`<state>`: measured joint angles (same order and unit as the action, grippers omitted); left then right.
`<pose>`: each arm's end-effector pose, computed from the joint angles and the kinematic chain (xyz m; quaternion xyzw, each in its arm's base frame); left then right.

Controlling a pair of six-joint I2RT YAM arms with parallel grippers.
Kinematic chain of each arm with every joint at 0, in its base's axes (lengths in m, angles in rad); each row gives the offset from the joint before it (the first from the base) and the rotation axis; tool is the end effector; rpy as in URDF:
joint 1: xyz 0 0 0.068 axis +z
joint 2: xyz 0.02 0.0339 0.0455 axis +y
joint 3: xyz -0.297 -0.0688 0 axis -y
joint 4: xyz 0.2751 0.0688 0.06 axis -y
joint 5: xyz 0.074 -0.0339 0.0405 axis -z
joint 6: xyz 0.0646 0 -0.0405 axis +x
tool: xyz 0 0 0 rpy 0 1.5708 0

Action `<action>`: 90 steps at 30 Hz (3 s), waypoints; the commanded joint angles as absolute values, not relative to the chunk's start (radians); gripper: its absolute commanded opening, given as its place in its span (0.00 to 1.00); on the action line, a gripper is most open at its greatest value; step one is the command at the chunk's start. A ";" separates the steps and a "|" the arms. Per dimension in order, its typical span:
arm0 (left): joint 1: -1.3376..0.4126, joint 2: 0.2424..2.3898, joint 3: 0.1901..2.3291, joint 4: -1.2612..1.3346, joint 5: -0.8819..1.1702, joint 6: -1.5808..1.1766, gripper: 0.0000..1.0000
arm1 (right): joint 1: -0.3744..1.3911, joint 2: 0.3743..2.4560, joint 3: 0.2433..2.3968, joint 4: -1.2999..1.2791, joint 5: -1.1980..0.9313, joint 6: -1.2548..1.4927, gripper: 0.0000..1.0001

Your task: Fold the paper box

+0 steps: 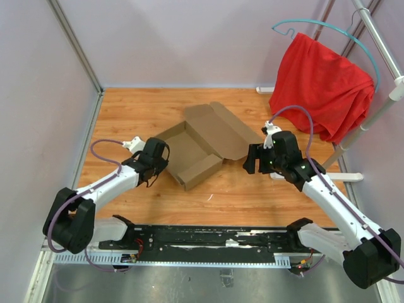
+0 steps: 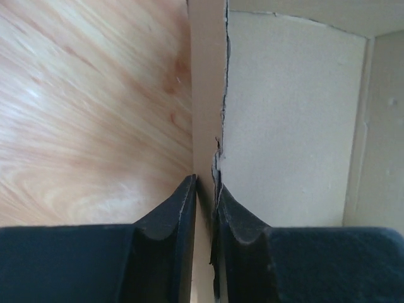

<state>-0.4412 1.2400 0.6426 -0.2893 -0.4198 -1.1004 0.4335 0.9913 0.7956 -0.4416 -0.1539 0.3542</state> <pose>0.2543 -0.0910 0.1862 -0.3643 0.8492 -0.0877 0.3721 0.2224 0.1139 0.2854 -0.0699 0.8883 0.2356 0.3880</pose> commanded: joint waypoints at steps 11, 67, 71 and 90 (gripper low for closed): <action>-0.783 1.231 0.725 -0.527 -0.497 -1.736 0.37 | 0.501 1.010 0.725 -0.272 -0.220 0.585 0.49; -0.808 0.840 0.605 -0.428 -0.625 -0.862 0.31 | 0.822 1.749 1.183 -0.670 0.384 0.284 0.35; -0.808 0.644 0.509 -0.298 -0.536 -0.786 0.31 | 0.821 1.755 1.153 -0.647 0.363 0.271 0.40; -0.808 0.799 0.679 -0.506 -0.490 -0.717 0.30 | 0.795 1.843 1.170 -0.720 0.457 0.668 0.01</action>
